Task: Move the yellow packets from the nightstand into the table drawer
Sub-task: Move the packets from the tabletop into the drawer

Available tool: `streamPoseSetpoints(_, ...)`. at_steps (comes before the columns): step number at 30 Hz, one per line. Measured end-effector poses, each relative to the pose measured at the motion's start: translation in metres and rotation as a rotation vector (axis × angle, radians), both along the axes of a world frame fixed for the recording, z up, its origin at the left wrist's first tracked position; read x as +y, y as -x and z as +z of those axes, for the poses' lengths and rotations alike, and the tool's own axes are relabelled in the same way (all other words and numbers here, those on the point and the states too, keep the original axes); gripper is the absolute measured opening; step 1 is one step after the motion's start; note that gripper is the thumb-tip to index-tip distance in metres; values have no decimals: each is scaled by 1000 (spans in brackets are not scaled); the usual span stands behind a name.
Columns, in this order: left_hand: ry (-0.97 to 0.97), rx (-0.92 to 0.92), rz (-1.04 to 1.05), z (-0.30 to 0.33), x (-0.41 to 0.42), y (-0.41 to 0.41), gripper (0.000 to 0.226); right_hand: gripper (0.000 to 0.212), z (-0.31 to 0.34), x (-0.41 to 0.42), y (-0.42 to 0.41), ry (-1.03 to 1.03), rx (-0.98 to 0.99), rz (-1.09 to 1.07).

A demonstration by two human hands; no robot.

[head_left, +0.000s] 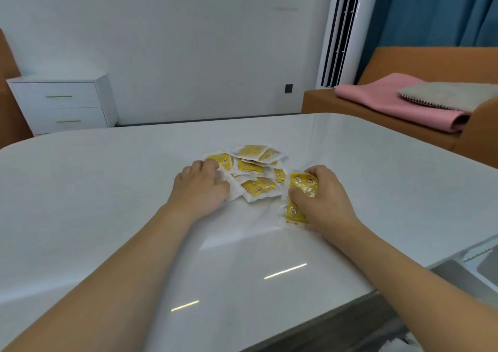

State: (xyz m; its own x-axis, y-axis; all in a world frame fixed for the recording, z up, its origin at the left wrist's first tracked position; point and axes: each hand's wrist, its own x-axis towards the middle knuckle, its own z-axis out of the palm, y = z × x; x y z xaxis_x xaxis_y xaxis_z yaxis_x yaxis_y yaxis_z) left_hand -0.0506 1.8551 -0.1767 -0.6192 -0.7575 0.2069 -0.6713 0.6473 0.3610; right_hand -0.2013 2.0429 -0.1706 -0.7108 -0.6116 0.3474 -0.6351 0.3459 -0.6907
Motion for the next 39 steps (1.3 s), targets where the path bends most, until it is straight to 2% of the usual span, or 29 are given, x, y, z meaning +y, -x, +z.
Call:
streamPoseSetpoints(2, 24, -41, -71, -2, -2, 2, 62, 26, 4, -5, -5, 64, 77, 146)
streamPoseSetpoints(5, -37, -97, -125, 0, -3, 3, 68, 27, 5, -15, -9, -90, 190, 390)
streamPoseSetpoints(7, -25, -126, -105, 1, -6, 2, 64, 27, 4, -17, -8, -182, 210, 430)
streamPoseSetpoints(11, 54, -187, -88, -2, -14, -4, 43, 36, 1, -11, -8, -187, 275, 405)
streamPoseSetpoints(17, -109, -2, -155, 2, -10, -7, 32, 49, 3, -13, -13, -320, 411, 449)
streamPoseSetpoints(21, 20, -111, -107, 4, -4, -7, 58, 48, 2, 2, -22, -328, 390, 419)
streamPoseSetpoints(24, 28, -127, -94, 4, -5, -9, 55, 60, 1, 19, -27, -369, 432, 395)
streamPoseSetpoints(26, 27, -127, -117, 3, -6, -11, 61, 65, 1, 30, -30, -418, 430, 348)
streamPoseSetpoints(28, 5, -100, -116, 4, -1, -14, 57, 60, 0, 42, -34, -448, 416, 305)
streamPoseSetpoints(31, -73, -64, -72, 14, 19, -23, 27, 53, 0, 61, -37, -474, 396, 250)
streamPoseSetpoints(32, -93, -33, -54, 16, 25, -26, 24, 48, 0, 67, -38, -465, 376, 245)
streamPoseSetpoints(34, -161, 45, -20, 17, 37, -34, 27, 41, 1, 76, -40, -442, 347, 263)
streamPoseSetpoints(36, -94, 64, -37, 9, 44, -42, 37, 36, 3, 82, -43, -441, 293, 274)
streamPoseSetpoints(39, -46, -63, -34, 9, 63, -53, 55, 37, 9, 84, -49, -465, 199, 212)
